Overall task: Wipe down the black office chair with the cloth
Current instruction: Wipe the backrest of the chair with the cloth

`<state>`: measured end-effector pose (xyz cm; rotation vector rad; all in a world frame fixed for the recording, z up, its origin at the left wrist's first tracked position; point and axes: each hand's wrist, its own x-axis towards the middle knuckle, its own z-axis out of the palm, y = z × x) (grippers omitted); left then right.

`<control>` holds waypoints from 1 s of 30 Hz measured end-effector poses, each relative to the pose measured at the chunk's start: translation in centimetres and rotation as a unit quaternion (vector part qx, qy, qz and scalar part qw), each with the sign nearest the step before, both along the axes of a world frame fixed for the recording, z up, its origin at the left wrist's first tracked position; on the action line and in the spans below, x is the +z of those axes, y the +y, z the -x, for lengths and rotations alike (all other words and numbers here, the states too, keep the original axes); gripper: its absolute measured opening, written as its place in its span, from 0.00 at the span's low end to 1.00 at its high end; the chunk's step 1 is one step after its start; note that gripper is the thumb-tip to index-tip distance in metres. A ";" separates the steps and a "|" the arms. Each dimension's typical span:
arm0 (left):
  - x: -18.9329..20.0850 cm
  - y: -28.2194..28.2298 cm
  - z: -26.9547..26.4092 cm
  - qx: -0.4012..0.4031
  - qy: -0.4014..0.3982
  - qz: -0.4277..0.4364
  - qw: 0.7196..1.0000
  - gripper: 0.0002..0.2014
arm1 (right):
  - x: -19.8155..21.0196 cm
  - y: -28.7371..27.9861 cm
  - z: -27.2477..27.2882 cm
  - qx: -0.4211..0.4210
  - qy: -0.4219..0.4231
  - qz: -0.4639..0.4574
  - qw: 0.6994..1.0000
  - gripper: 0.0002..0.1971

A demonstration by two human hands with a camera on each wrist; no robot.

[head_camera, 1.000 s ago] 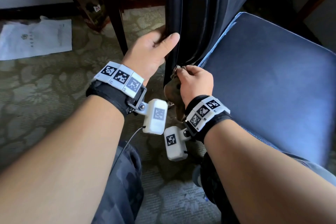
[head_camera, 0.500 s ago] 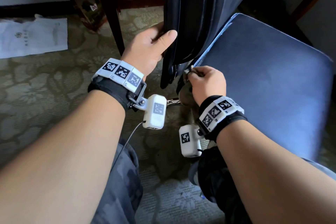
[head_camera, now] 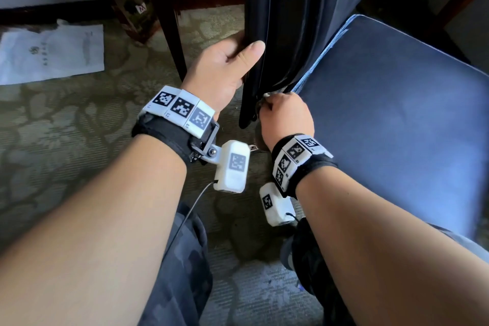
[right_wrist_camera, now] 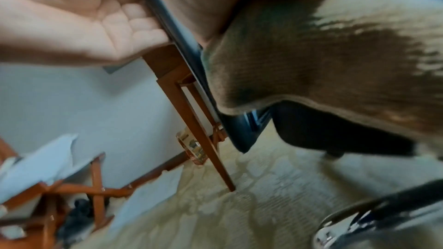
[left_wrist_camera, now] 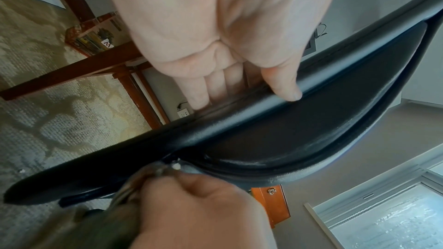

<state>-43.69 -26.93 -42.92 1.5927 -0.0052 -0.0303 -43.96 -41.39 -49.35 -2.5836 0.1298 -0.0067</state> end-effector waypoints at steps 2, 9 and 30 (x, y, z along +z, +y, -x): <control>-0.1 0.0 -0.2 -0.006 0.004 0.004 1.000 0.09 | -0.3 -0.7 0.1 0.021 0.023 0.051 0.998 0.15; -0.7 0.0 -0.4 0.004 0.000 0.009 1.000 0.20 | 0.6 -1.7 -0.3 -0.103 -0.036 -0.173 0.979 0.11; -0.1 0.2 0.6 -0.015 0.049 0.052 0.997 0.11 | 0.4 -0.9 0.2 -0.011 0.027 -0.085 0.996 0.12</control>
